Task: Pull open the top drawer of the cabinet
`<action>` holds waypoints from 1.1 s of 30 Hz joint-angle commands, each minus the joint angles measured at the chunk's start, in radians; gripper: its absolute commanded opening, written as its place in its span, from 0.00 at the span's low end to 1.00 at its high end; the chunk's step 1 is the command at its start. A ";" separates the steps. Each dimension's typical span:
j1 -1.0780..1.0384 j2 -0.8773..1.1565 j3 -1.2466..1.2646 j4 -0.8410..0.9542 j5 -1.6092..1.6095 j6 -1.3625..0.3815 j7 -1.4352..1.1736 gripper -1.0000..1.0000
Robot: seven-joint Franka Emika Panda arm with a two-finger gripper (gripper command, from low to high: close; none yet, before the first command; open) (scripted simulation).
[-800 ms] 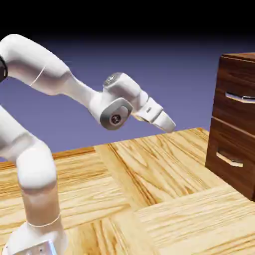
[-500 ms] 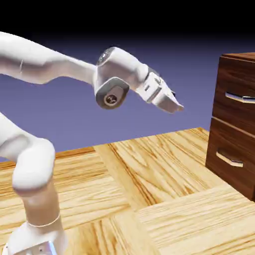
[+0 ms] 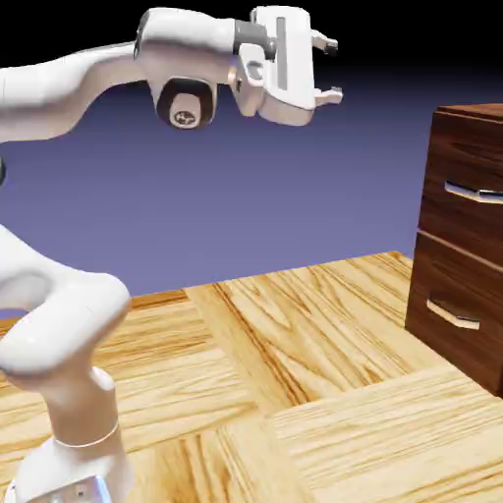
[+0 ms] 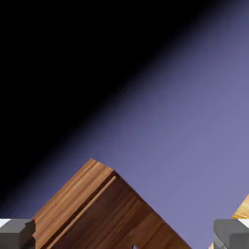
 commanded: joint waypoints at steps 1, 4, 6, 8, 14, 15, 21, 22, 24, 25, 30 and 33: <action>-0.032 -0.017 0.020 0.018 0.044 -0.007 0.008 0.50; -0.127 -0.069 0.081 0.072 0.174 -0.030 0.034 0.50; -0.191 -0.103 0.122 0.107 0.261 -0.044 0.051 0.50; -0.254 -0.138 0.163 0.143 0.348 -0.059 0.067 0.50; -0.445 -0.241 0.284 0.251 0.609 -0.104 0.118 0.50; -0.477 -0.258 0.305 0.269 0.652 -0.111 0.126 0.50; -0.667 -0.362 0.427 0.376 0.913 -0.156 0.177 0.50; -0.699 -0.379 0.447 0.394 0.957 -0.163 0.185 0.50; -0.762 -0.413 0.488 0.430 1.044 -0.178 0.202 0.50; -0.794 -0.431 0.508 0.448 1.087 -0.185 0.210 0.50; -0.953 -0.517 0.610 0.537 1.305 -0.222 0.253 0.50; -1.048 -0.568 0.670 0.591 1.435 -0.245 0.278 0.50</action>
